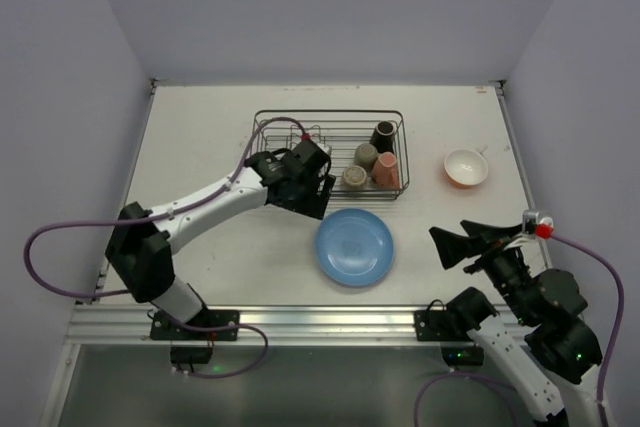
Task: Unload the mixed dishes from the dish rack
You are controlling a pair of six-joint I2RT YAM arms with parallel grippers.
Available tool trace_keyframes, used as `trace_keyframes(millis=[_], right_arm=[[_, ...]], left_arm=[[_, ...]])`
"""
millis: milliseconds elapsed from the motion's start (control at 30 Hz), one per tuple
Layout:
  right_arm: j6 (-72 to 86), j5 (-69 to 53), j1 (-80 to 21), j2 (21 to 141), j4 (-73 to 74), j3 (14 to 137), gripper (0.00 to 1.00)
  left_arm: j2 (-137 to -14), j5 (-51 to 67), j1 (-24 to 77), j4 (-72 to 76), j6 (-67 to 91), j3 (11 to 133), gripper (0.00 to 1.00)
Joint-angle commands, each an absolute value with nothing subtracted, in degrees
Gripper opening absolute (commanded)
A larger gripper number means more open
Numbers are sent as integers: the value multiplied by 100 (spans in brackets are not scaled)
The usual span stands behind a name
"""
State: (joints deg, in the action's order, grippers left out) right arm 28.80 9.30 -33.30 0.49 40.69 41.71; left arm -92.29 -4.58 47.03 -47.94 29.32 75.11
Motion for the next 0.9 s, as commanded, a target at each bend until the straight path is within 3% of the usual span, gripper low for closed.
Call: trace_keyframes(millis=[0, 133, 367, 600, 767, 867], right_arm=[[2742, 739, -3313, -354, 3885, 4254, 99], [2891, 642, -3313, 701, 3999, 4640, 99], [2927, 1626, -3313, 3108, 3990, 5605, 99], [2401, 335, -3305, 5052, 3051, 6793, 99], [2364, 861, -3313, 7370, 4759, 8985, 99], [2189, 669, -3313, 8409, 5001, 9578, 95]], left_arm=[[-8211, -2017, 4720, -4948, 2944, 7674, 82], [-7261, -2829, 4658, -4790, 3067, 7157, 100], [-5828, -2953, 3754, -4246, 3251, 5758, 100], [-5160, -3417, 3691, -3973, 3525, 4906, 100], [-4686, -4297, 3656, -4219, 3604, 5063, 100], [-4343, -4255, 3647, -4036, 3324, 4879, 100]])
